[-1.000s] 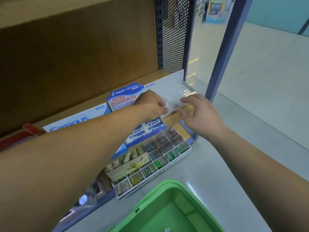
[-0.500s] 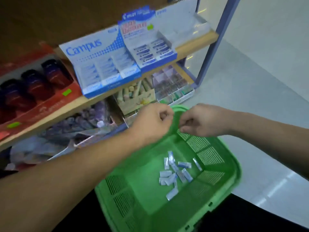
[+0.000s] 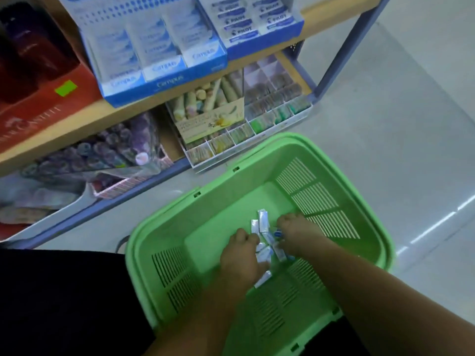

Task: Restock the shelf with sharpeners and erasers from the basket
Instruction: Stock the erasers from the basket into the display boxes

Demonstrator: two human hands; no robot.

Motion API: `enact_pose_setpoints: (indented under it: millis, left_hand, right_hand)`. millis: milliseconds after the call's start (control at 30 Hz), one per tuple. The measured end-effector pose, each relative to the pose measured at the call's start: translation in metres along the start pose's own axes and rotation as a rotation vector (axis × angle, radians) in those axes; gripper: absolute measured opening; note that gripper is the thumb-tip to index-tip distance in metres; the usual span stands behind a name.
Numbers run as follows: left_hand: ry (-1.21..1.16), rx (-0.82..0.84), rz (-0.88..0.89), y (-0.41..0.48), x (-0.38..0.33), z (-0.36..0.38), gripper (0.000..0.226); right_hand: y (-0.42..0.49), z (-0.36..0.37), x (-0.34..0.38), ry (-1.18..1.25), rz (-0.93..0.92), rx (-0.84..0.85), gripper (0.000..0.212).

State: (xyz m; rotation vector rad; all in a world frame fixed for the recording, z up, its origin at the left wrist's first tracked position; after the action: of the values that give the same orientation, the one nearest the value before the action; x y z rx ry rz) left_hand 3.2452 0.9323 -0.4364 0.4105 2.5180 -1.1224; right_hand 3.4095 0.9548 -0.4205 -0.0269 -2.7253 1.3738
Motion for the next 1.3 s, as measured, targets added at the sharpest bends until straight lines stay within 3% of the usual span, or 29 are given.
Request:
enact_pose_setpoints:
  millis: [100,200,400,500,567,667,833,1033,1133,1300]
  left_hand:
    - [0.049,-0.032,0.07,0.009,-0.002,0.003,0.063]
    - [-0.069,0.043,0.013,0.01,0.009,0.006,0.06]
    - [-0.04,0.114,-0.059,0.013,0.017,0.012,0.041]
    - [-0.187,0.118,-0.101,0.013,0.015,0.005,0.025]
    - [-0.32,0.114,-0.156,0.01,0.016,-0.003,0.029]
    - [-0.474,0.103,-0.199,0.008,0.01,-0.021,0.034]
    - [-0.659,0.098,-0.173,0.004,-0.012,-0.049,0.012]
    - [-0.71,0.085,-0.231,-0.002,-0.024,-0.081,0.014]
    - [-0.956,0.157,-0.238,-0.023,-0.032,-0.109,0.01]
    - [-1.195,0.227,-0.151,-0.07,-0.051,-0.181,0.013]
  right_hand:
    - [0.008,0.011,0.0,-0.013,0.013,0.007,0.062]
    - [0.014,0.014,-0.003,-0.032,0.03,0.0,0.054]
    - [0.026,0.022,0.003,-0.053,-0.063,0.028,0.045]
    - [0.028,0.025,0.004,-0.099,-0.077,0.031,0.046]
    - [0.026,0.025,0.006,-0.13,-0.073,0.033,0.052]
    - [0.024,0.024,0.01,-0.133,-0.074,0.021,0.041]
    - [0.02,0.02,0.022,-0.066,-0.089,0.006,0.032]
    - [0.007,-0.015,0.022,0.359,-0.034,0.137,0.027]
    - [-0.014,-0.046,0.02,0.573,-0.058,0.255,0.024]
    - [-0.061,-0.137,0.026,0.92,-0.167,0.288,0.032]
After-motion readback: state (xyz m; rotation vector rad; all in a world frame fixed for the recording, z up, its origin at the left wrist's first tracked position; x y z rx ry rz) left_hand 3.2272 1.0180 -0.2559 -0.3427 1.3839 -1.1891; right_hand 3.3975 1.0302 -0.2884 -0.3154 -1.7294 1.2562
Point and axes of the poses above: each hand's wrist, its own y-axis towards the middle knuckle, its own z-axis out of the palm, x = y × z, the point moved 4 cm from there along y, towards the middle knuckle, and after that the axes turned 4 degrees about x, right-handed, at the moved point
